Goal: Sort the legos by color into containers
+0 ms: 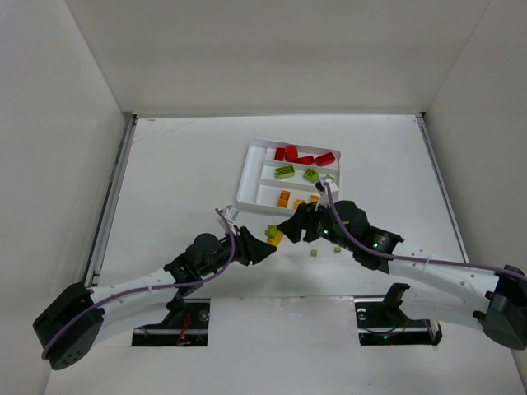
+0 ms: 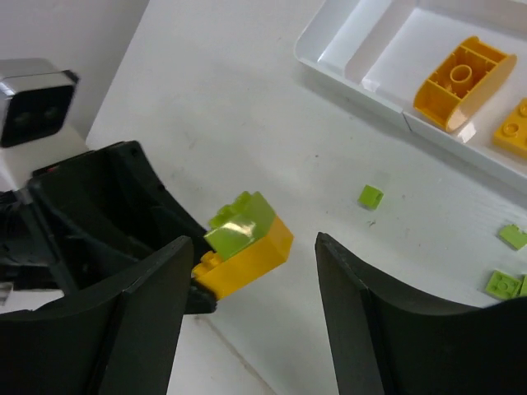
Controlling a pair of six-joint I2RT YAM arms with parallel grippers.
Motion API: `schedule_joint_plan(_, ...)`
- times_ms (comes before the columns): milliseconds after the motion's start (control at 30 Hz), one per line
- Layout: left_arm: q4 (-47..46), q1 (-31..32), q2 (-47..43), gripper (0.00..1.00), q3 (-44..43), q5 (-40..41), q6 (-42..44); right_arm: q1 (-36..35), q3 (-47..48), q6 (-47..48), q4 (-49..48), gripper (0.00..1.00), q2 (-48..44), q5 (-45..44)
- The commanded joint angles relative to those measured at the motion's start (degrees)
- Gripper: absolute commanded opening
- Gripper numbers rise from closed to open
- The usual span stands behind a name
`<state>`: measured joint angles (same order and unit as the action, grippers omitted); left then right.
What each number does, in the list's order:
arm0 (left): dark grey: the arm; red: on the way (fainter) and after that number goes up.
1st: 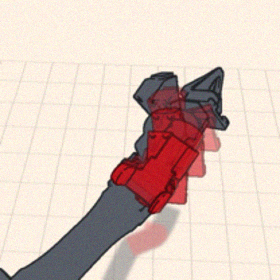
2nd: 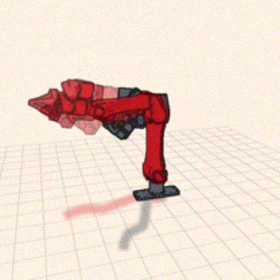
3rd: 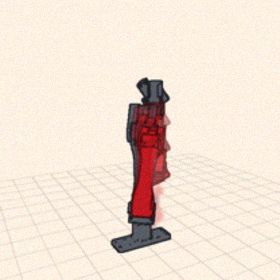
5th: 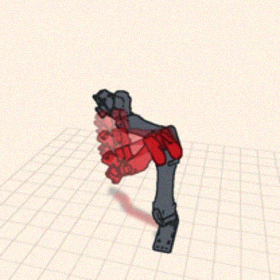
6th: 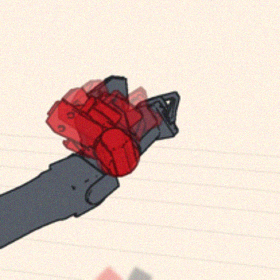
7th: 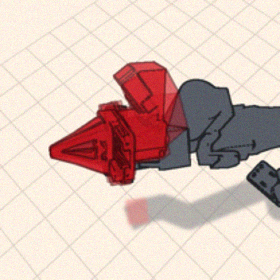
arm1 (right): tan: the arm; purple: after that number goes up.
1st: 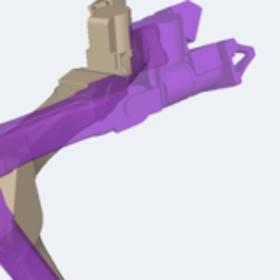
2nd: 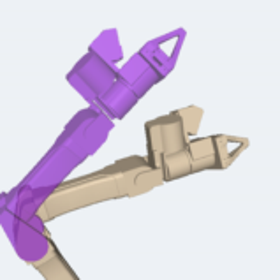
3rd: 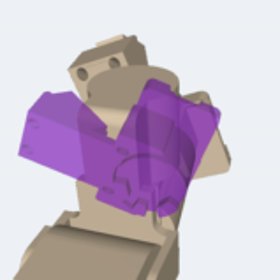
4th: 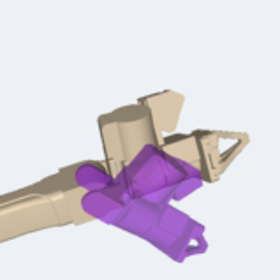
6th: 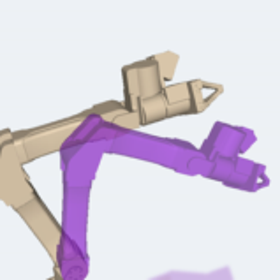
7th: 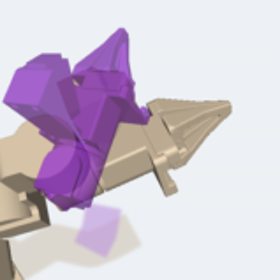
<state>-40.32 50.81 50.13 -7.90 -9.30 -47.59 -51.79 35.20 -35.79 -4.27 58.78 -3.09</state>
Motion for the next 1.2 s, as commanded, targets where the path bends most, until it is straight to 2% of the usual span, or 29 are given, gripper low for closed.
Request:
schedule_joint_plan(0, 4.89, -0.84, -0.21, 0.15, -1.41, -1.95, 1.18, -2.74, 4.61, 8.1, 4.44, 0.69, -0.34, -5.86)
schedule_joint_plan(133, 5.16, -0.84, 1.46, 0.15, -2.38, -2.13, 2.06, -4.94, 7.16, 10.91, 6.55, 0.7, 2.99, -8.51)
schedule_joint_plan(367, 4.81, -0.49, 1.9, 0.15, -2.73, -1.42, 2.68, -7.58, 9.36, 11.97, 7.09, 0.71, 8.18, -8.16)
schedule_joint_plan(900, 4.63, 0.12, 0.85, 0.15, -2.29, -1.51, 2.86, -8.9, 13.31, 13.46, 5.86, 0.69, 17.5, -6.66)
schedule_joint_plan(1067, 4.98, -0.05, 0.32, 0.15, -2.29, -1.86, 2.86, -8.81, 14.11, 13.91, 6.21, 0.64, 19.26, -7.19)
schedule_joint_plan(1167, 5.16, -0.14, 0.23, 0.15, -2.29, -2.04, 2.86, -8.81, 14.37, 13.91, 6.21, 0.54, 19.96, -7.37)
